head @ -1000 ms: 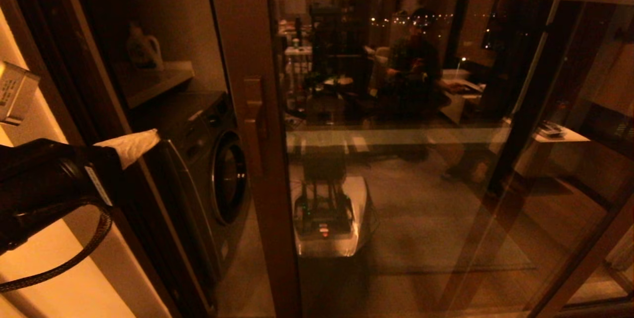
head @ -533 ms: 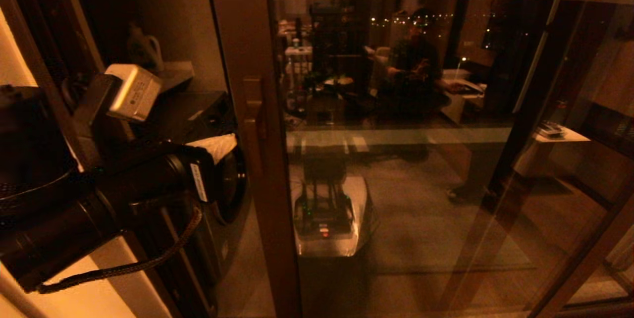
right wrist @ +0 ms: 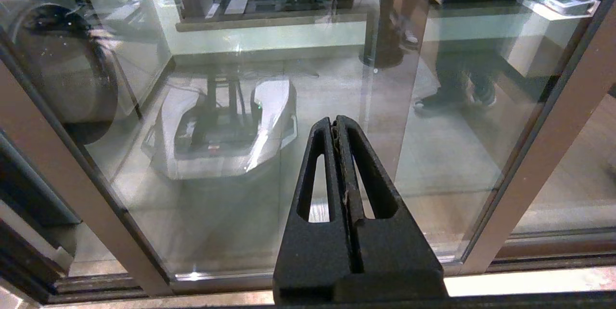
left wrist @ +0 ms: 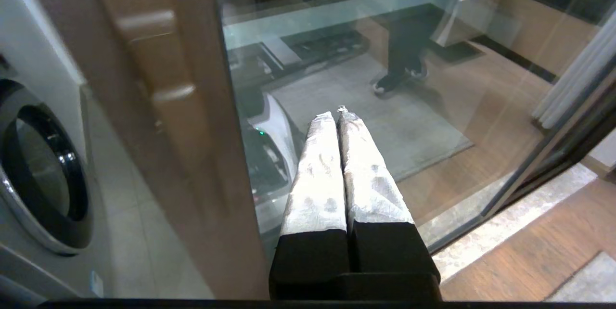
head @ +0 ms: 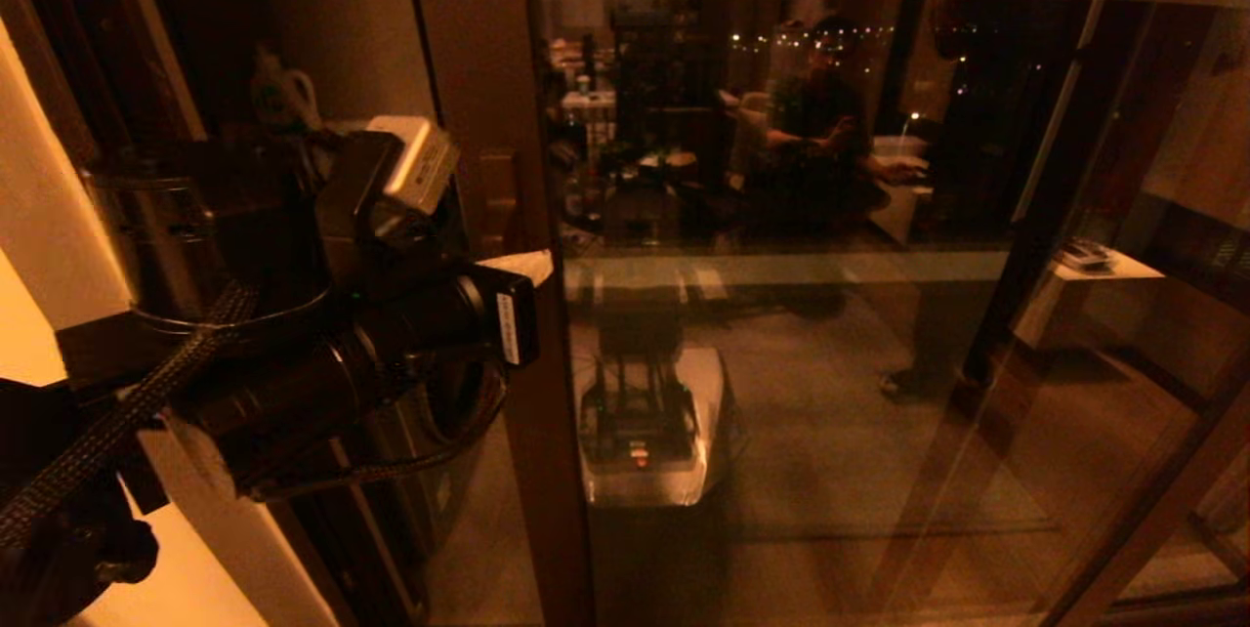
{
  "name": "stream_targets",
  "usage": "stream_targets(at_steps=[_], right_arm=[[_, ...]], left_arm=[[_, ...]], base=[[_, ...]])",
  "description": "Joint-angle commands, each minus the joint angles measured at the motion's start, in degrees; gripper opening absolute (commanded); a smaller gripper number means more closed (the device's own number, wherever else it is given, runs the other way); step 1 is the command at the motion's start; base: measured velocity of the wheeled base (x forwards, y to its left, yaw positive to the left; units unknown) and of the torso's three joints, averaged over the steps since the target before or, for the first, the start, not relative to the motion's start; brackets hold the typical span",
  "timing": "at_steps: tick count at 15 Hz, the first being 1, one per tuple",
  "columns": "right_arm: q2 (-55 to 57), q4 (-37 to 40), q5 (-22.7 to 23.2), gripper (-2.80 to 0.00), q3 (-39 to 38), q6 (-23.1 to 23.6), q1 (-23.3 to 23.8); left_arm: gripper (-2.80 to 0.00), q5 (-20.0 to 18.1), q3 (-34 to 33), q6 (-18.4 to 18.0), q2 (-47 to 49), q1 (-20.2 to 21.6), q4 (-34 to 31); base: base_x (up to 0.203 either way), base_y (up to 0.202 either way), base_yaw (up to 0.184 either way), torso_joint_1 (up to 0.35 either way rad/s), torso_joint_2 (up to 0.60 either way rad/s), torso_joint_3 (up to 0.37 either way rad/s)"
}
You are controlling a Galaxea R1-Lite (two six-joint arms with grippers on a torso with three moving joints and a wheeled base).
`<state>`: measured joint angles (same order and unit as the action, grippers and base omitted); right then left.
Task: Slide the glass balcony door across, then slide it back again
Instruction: Close the slid door
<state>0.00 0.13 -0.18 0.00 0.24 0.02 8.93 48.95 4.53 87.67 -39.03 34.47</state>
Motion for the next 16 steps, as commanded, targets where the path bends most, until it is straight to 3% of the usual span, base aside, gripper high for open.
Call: stream_targets(at_steps=[1, 9, 13, 16], right_arm=[[0.1, 0.0, 0.0, -2.80, 0.0, 0.0, 0.0], [0.1, 0.0, 0.0, -2.80, 0.0, 0.0, 0.0], [0.1, 0.0, 0.0, -2.80, 0.0, 0.0, 0.0], [0.1, 0.0, 0.0, -2.80, 0.0, 0.0, 0.1]], left_arm=[[-2.80, 0.7, 2.3, 0.1, 4.3, -0.7, 0.2], [-2.80, 13.7, 8.7, 0.2, 10.0, -2.7, 0.2], [-2.80, 15.1, 8.6, -0.6, 10.2, -1.2, 0.2], [-2.80, 15.3, 8.7, -0.9, 11.1, 2.2, 0.2]], base=[[0.000, 0.000, 0.000, 0.000, 0.00, 0.000], [0.000, 0.000, 0.000, 0.000, 0.00, 0.000], [0.000, 0.000, 0.000, 0.000, 0.00, 0.000], [0.000, 0.000, 0.000, 0.000, 0.00, 0.000]])
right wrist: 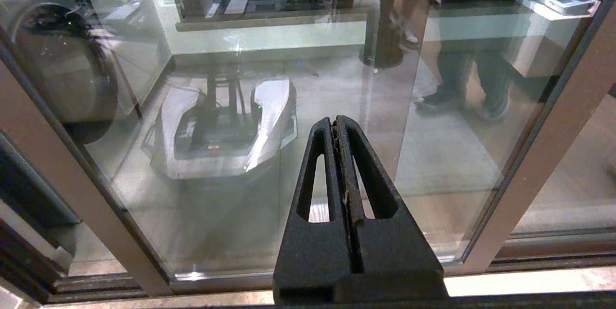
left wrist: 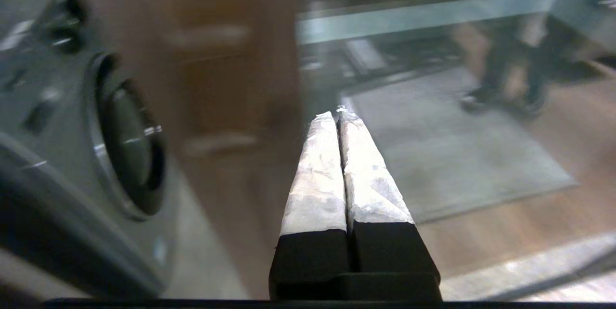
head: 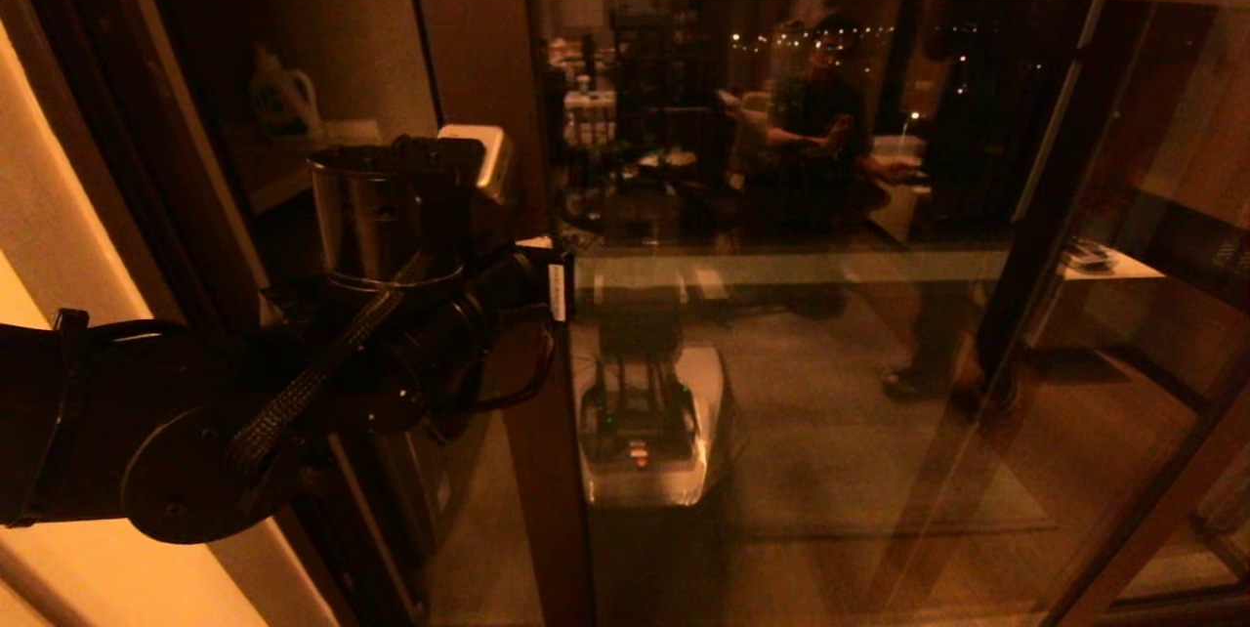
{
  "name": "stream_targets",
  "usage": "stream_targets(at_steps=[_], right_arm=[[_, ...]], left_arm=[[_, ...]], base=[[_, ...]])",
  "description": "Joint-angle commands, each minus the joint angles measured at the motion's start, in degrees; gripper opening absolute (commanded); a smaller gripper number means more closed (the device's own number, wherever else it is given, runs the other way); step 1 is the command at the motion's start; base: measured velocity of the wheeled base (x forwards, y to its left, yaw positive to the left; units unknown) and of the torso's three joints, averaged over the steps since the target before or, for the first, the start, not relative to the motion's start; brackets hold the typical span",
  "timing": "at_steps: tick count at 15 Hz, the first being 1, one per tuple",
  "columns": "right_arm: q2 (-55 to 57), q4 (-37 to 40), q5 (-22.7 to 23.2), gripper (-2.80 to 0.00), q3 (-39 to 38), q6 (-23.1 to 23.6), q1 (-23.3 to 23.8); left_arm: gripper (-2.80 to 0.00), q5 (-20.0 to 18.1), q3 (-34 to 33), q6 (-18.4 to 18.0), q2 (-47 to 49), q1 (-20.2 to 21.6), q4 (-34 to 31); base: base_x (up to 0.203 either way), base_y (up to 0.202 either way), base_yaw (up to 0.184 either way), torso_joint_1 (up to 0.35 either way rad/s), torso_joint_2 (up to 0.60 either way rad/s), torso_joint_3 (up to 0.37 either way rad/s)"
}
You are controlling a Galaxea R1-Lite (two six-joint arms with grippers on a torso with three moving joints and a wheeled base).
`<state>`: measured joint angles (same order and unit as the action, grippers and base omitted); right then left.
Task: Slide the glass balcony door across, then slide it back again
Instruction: Close the slid door
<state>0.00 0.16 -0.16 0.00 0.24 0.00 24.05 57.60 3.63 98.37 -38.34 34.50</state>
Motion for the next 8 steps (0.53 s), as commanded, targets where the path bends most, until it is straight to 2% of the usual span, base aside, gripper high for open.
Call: stream_targets(at_steps=[1, 8], right_arm=[[0.1, 0.0, 0.0, -2.80, 0.0, 0.0, 0.1], [0.1, 0.0, 0.0, -2.80, 0.0, 0.0, 0.0]], left_arm=[[-2.80, 0.2, 0.0, -0.3, 0.5, 2.2, 0.2], [-2.80, 0.4, -0.6, -0.3, 0.3, 4.6, 0.2]], base=[[0.000, 0.000, 0.000, 0.000, 0.00, 0.000], [0.000, 0.000, 0.000, 0.000, 0.00, 0.000]])
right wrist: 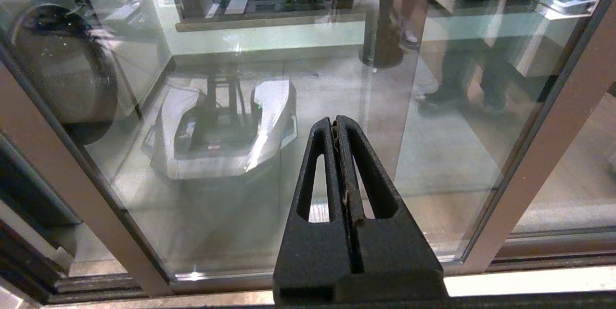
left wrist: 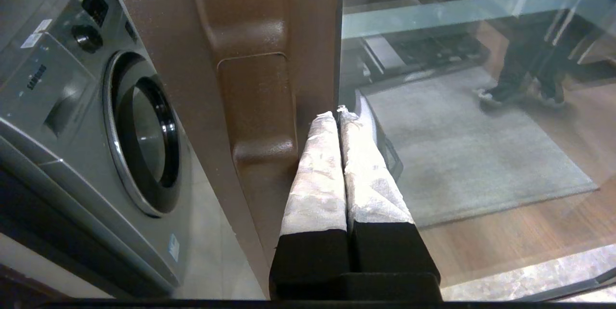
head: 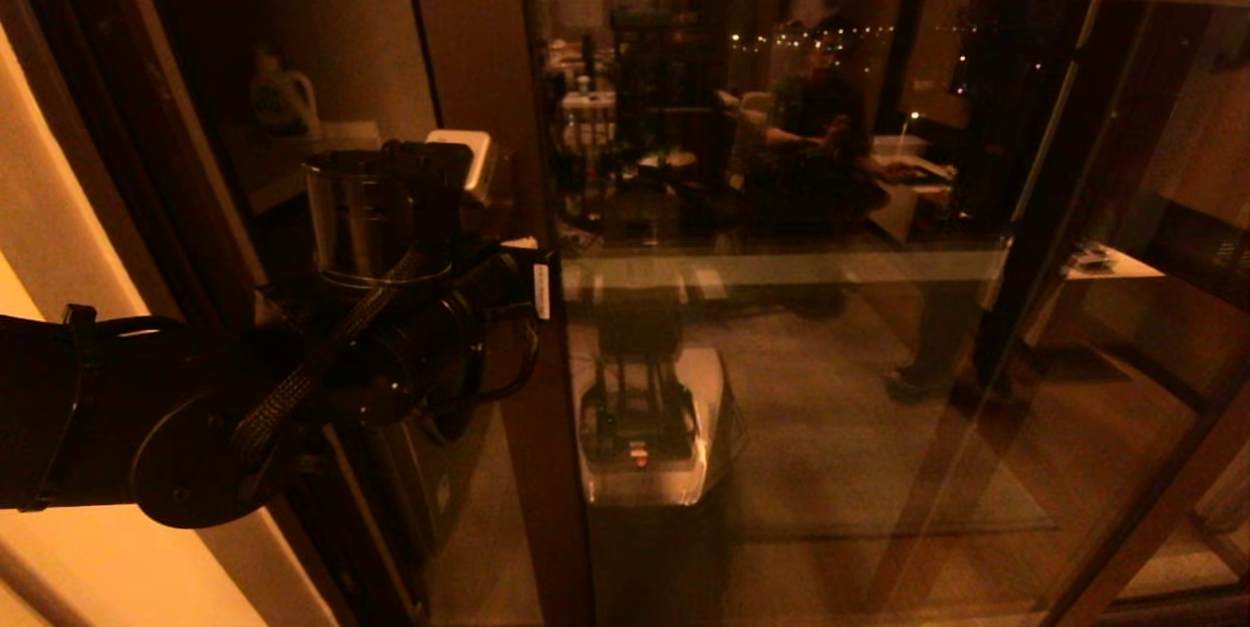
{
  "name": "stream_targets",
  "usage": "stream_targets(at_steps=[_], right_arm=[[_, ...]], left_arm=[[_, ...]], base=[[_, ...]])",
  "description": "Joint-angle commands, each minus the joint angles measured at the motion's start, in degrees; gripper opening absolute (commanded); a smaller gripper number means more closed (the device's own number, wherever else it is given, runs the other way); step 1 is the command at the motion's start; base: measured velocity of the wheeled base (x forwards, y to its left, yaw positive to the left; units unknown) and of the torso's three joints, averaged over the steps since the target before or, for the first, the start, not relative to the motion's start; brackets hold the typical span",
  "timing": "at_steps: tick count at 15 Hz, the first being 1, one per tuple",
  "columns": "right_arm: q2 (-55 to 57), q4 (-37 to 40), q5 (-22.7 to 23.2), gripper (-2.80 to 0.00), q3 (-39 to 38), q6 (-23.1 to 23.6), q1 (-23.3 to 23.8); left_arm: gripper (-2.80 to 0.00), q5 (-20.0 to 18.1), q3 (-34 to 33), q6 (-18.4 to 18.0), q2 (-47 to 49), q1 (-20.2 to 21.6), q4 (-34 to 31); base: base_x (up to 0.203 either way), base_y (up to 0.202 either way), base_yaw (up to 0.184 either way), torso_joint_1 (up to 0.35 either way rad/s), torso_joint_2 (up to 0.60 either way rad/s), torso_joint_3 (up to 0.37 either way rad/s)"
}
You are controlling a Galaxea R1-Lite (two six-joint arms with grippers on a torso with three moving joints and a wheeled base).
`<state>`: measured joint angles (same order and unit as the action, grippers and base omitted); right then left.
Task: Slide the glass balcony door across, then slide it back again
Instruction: Close the slid door
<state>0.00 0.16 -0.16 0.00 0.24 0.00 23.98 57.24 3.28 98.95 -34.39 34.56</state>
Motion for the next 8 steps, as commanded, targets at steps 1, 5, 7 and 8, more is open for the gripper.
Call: stream_targets(at_steps=[1, 5, 7, 8], right_arm=[[0.1, 0.0, 0.0, -2.80, 0.0, 0.0, 0.0], [0.1, 0.0, 0.0, -2.80, 0.0, 0.0, 0.0], [0.1, 0.0, 0.0, -2.80, 0.0, 0.0, 0.0], [0.1, 0.0, 0.0, -2.80, 0.0, 0.0, 0.0]], left_arm=[[-2.80, 0.5, -0.4, 0.1, -0.2, 1.1, 0.2], [-2.80, 0.4, -0.9, 0.0, -0.7, 2.4, 0.2], [-2.80, 0.4, -1.6, 0.0, -1.0, 3.3, 0.2], [-2.80, 0.4, -1.9, 0.3, -1.0, 3.7, 0.2]], base=[[0.000, 0.000, 0.000, 0.000, 0.00, 0.000], [0.000, 0.000, 0.000, 0.000, 0.00, 0.000], [0.000, 0.000, 0.000, 0.000, 0.00, 0.000], [0.000, 0.000, 0.000, 0.000, 0.00, 0.000]])
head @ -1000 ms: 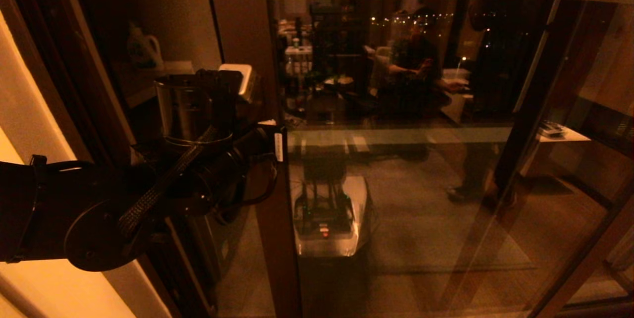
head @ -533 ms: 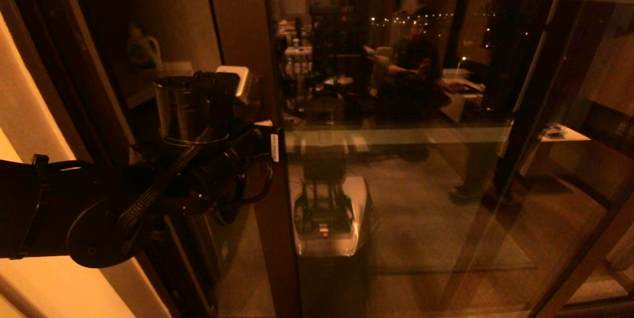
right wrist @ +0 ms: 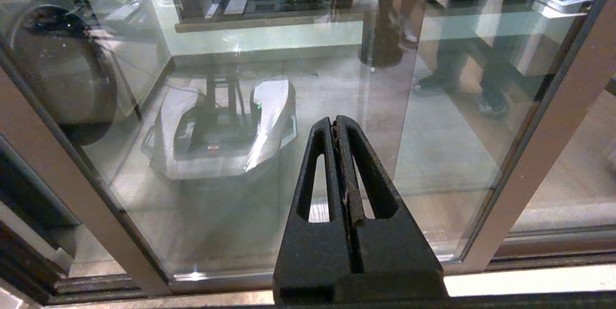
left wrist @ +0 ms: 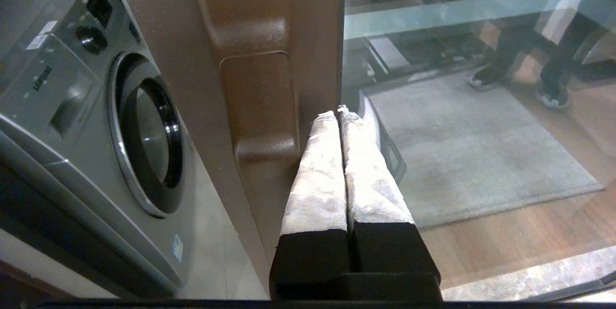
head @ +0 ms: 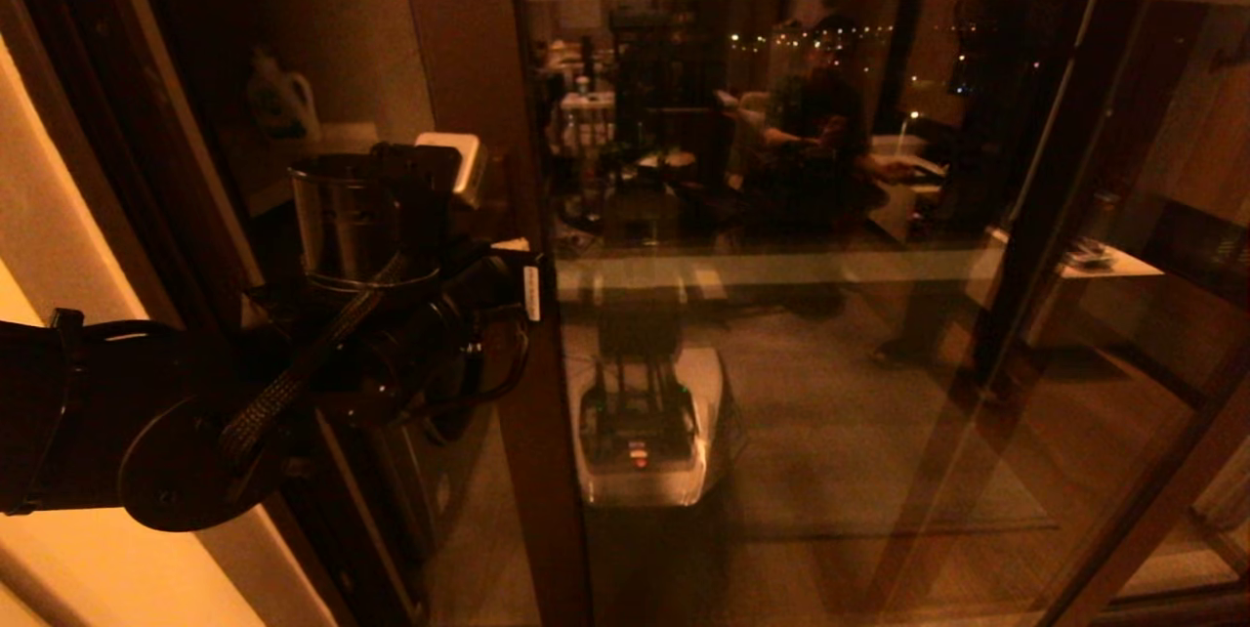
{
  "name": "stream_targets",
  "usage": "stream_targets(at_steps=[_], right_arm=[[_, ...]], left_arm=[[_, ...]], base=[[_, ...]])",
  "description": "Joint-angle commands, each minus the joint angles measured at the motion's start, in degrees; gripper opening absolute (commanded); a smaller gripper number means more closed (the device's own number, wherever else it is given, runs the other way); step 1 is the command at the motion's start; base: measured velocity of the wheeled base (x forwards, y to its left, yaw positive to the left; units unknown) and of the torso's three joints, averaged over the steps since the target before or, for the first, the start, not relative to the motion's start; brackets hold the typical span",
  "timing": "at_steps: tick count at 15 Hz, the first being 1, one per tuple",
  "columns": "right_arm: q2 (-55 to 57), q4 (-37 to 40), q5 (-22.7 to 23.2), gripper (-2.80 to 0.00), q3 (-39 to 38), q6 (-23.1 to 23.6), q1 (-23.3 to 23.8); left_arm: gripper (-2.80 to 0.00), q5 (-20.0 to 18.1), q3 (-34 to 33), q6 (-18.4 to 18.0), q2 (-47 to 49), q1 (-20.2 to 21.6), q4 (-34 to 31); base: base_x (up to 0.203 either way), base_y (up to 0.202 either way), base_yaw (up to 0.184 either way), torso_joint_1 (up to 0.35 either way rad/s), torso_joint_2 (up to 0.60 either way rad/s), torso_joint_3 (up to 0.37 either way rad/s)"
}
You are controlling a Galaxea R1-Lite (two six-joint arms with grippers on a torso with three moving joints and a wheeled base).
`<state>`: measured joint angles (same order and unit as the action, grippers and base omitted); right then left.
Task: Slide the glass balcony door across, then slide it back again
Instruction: Close the slid door
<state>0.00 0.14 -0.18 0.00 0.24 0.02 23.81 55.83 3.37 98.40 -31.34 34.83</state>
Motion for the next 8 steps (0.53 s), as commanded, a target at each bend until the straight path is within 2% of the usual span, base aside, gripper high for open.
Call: stream_targets(at_steps=[1, 5, 8], right_arm=[[0.1, 0.0, 0.0, -2.80, 0.0, 0.0, 0.0], [0.1, 0.0, 0.0, -2.80, 0.0, 0.0, 0.0], [0.1, 0.0, 0.0, -2.80, 0.0, 0.0, 0.1]], left_arm=[[-2.80, 0.5, -1.1, 0.4, -0.7, 1.2, 0.1], [-2.80, 0.0, -4.6, -0.1, -0.8, 3.4, 6.9], [-2.80, -0.1, -4.8, 0.0, -1.8, 4.4, 7.4]], base=[[0.000, 0.000, 0.000, 0.000, 0.00, 0.000], [0.000, 0.000, 0.000, 0.000, 0.00, 0.000], [0.000, 0.000, 0.000, 0.000, 0.00, 0.000]])
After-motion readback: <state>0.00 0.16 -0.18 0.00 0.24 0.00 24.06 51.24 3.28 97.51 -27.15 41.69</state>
